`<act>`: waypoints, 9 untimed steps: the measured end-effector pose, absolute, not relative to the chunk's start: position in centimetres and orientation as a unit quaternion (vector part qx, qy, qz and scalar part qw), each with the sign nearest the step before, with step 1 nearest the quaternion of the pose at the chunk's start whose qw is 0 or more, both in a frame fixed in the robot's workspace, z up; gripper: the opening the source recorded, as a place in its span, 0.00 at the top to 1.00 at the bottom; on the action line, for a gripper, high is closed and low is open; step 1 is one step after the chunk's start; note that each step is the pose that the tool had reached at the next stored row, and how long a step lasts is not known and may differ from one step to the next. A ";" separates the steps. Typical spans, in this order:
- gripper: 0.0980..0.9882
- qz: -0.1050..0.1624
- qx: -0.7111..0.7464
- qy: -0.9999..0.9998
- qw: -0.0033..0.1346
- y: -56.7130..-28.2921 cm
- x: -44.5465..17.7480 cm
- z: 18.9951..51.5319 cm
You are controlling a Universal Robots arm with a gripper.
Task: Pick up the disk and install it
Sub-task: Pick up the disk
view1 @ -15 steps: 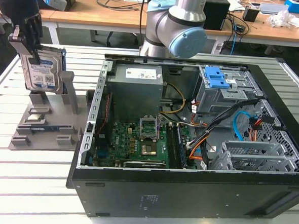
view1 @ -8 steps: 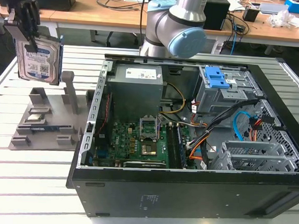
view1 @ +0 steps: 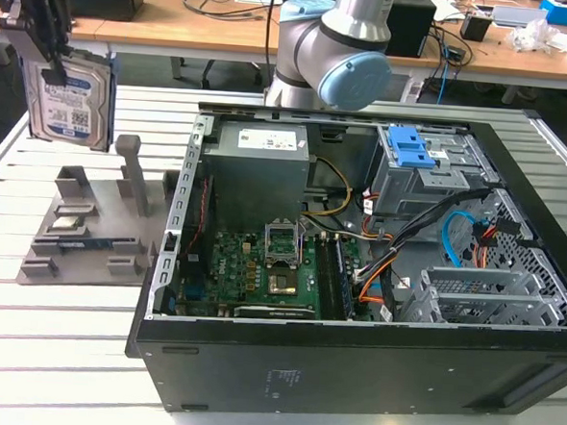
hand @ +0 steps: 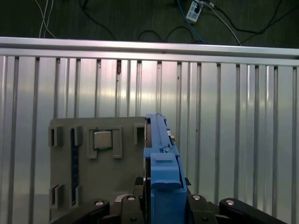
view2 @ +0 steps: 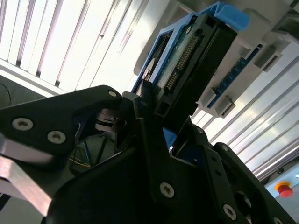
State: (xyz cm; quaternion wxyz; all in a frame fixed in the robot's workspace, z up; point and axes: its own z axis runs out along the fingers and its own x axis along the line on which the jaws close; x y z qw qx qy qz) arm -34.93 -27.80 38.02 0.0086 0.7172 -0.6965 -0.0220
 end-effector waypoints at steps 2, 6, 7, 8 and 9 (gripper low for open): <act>0.70 -0.022 0.717 -0.697 0.009 -27.8 -34.9 38.4; 0.70 -0.022 0.717 -0.697 0.009 -27.7 -34.9 39.3; 0.70 -0.022 0.717 -0.697 0.009 -27.7 -34.9 39.6; 0.70 -0.022 0.717 -0.697 0.009 -27.7 -34.9 39.7; 0.70 -0.022 0.717 -0.697 0.009 -27.7 -34.9 39.9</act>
